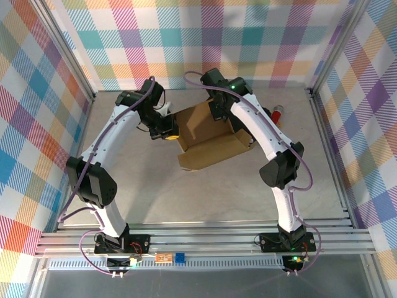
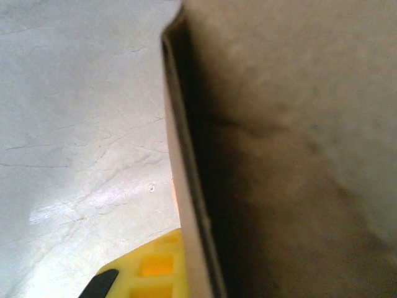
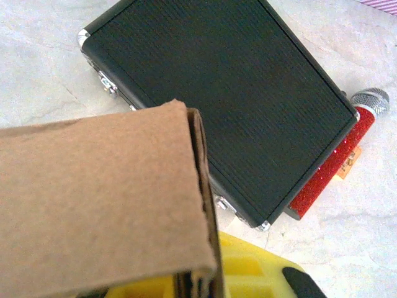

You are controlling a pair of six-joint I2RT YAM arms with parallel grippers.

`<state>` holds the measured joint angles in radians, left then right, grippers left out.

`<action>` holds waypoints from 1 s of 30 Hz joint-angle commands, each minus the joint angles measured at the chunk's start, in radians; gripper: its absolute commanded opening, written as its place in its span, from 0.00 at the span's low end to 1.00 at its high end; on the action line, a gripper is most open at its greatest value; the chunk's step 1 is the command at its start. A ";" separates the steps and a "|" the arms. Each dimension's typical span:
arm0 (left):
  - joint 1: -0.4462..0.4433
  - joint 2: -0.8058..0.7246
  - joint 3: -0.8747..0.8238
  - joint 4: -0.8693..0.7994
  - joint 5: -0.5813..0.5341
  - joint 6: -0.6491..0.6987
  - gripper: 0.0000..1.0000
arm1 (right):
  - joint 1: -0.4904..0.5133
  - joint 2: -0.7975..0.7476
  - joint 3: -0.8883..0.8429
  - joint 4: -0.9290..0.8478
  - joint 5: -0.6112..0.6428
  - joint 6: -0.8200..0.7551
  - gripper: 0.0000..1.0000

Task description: Fold the paper box

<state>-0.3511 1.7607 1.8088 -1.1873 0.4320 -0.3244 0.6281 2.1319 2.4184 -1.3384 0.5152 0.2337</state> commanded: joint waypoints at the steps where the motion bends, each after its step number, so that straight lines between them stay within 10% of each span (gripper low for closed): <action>1: 0.003 -0.017 -0.010 -0.029 -0.034 0.005 0.00 | 0.006 -0.018 0.064 -0.099 0.029 0.097 0.00; 30: 0.001 -0.105 -0.521 0.364 -0.151 -0.067 0.00 | 0.070 -0.069 -0.385 0.128 -0.220 0.152 0.00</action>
<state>-0.3511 1.6924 1.3148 -0.9024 0.3195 -0.3557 0.6888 2.1273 2.0575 -1.2404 0.3279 0.3794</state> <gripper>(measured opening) 0.050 0.067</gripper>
